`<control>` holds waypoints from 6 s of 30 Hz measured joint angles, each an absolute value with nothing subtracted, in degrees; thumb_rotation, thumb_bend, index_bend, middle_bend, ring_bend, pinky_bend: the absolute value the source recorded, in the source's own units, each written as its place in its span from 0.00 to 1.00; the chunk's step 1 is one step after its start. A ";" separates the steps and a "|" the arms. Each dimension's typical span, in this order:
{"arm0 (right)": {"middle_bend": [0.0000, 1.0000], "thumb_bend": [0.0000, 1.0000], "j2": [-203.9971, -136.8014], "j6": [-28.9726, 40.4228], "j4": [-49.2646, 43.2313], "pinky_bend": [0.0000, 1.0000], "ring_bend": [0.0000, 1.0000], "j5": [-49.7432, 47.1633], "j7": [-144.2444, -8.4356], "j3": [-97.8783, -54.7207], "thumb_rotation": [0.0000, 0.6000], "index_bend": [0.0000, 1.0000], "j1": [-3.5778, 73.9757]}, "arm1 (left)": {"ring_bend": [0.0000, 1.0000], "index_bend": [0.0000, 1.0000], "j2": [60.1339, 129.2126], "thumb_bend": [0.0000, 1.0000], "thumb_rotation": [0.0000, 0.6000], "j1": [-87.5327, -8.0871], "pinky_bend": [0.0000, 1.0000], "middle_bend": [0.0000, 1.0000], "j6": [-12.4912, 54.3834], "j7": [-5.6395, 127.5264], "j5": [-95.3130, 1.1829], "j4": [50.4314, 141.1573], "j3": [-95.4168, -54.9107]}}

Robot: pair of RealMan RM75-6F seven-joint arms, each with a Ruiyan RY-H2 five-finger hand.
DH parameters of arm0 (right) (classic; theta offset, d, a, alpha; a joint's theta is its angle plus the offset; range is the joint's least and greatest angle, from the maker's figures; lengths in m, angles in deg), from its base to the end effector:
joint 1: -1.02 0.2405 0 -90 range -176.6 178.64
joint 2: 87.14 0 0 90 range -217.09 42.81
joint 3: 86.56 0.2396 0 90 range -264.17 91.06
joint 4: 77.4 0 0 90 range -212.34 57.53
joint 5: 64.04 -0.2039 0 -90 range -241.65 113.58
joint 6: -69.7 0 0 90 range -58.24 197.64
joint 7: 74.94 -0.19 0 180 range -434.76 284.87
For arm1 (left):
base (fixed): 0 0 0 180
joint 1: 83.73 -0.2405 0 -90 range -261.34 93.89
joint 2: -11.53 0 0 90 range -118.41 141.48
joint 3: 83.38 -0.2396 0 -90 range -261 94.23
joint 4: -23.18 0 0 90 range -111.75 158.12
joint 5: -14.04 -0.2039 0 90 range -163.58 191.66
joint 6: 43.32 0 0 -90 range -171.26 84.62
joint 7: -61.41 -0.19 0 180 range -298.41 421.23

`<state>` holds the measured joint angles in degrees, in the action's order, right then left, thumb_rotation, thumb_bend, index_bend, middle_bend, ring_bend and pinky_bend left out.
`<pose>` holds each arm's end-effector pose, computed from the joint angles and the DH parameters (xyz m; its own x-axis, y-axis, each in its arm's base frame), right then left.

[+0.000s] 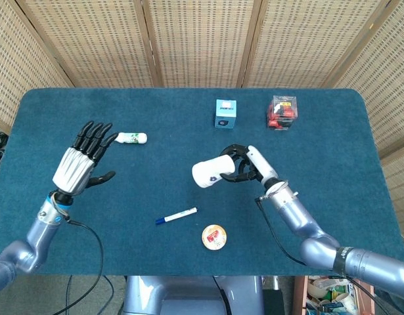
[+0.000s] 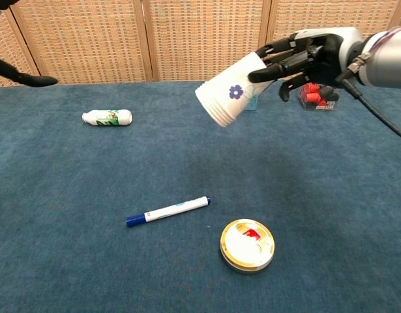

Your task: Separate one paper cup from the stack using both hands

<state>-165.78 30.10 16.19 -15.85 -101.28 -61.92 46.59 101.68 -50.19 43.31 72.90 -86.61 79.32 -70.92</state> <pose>-0.0798 -0.4098 0.0201 -0.5015 -0.4857 0.7159 -0.8381 0.0672 -0.5414 -0.1508 0.3696 0.0864 0.2654 -0.3035 0.9151 0.7142 -0.5757 -0.3981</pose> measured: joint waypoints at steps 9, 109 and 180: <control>0.58 0.57 -169.83 30.82 16.25 0.70 0.46 -24.97 -101.17 -60.16 1.00 0.53 50.41 | 0.00 0.28 108.90 0.08 1.00 -45.47 0.00 0.00 43.56 73.50 -86.01 76.63 -70.95; 0.59 0.63 -168.19 32.93 18.92 0.70 0.46 -27.66 -102.53 -58.77 1.00 0.53 48.22 | 0.00 0.60 122.13 0.32 1.00 -36.83 0.00 0.00 42.38 61.08 -80.00 73.00 -72.61; 0.59 0.64 -165.05 30.60 13.92 0.70 0.46 -22.86 -99.25 -61.62 1.00 0.53 45.65 | 0.00 0.70 109.36 0.93 1.00 -43.51 0.00 0.00 45.24 64.45 -79.41 71.95 -76.45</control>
<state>-165.05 30.60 13.92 -22.86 -99.25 -61.62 45.65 109.36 -43.51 45.24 64.45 -79.41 71.95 -76.45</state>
